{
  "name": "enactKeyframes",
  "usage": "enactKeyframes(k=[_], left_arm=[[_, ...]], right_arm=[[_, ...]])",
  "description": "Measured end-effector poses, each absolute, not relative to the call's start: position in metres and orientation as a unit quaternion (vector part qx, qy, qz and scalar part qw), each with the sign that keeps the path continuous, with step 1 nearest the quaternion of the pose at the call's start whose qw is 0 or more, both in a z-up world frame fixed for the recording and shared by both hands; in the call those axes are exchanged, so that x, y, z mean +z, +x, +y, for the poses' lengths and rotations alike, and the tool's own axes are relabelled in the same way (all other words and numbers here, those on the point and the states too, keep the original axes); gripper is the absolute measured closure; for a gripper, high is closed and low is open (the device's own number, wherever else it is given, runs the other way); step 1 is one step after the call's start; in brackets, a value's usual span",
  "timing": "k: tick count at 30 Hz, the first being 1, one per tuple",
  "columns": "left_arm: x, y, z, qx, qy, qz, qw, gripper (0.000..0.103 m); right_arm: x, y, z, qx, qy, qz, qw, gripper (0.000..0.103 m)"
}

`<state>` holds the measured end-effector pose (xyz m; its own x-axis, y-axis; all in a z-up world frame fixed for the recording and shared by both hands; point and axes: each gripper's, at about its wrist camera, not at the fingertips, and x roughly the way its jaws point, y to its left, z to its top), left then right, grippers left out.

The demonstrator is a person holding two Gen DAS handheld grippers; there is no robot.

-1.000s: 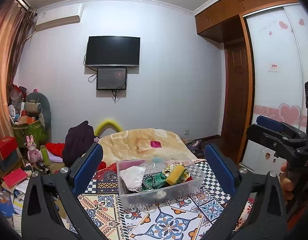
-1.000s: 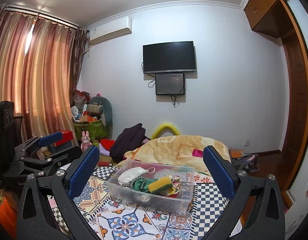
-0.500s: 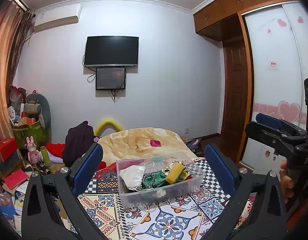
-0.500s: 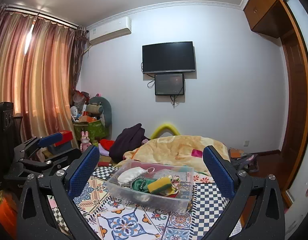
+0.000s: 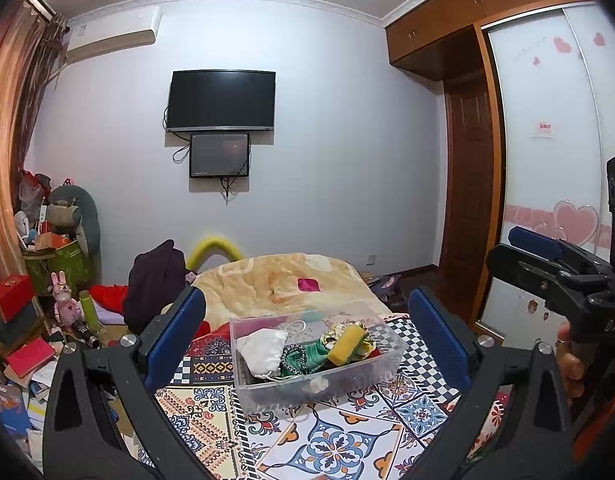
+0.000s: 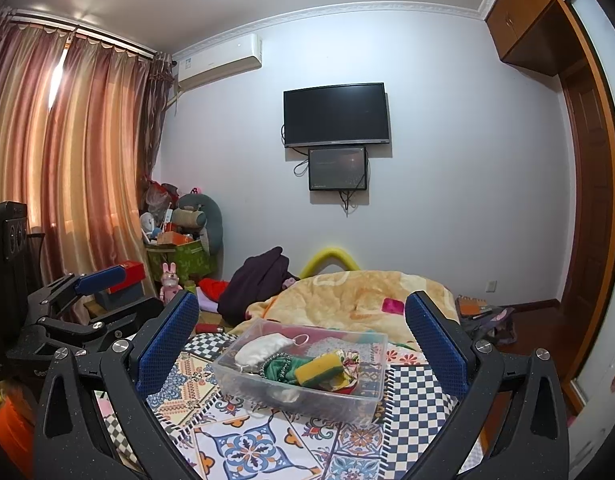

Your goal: Organize soft objects

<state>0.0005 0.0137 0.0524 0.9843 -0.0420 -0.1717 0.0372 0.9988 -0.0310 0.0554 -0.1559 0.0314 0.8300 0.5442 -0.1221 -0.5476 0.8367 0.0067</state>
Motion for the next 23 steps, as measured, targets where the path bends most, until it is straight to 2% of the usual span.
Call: enactKeyframes(k=[23], left_arm=[[0.0503,-0.0023,0.0135,-0.019,-0.008,0.084,0.996,0.0]], right_arm=[[0.0307,0.0588,-0.156,0.28,-0.016,0.066,0.958,0.0]])
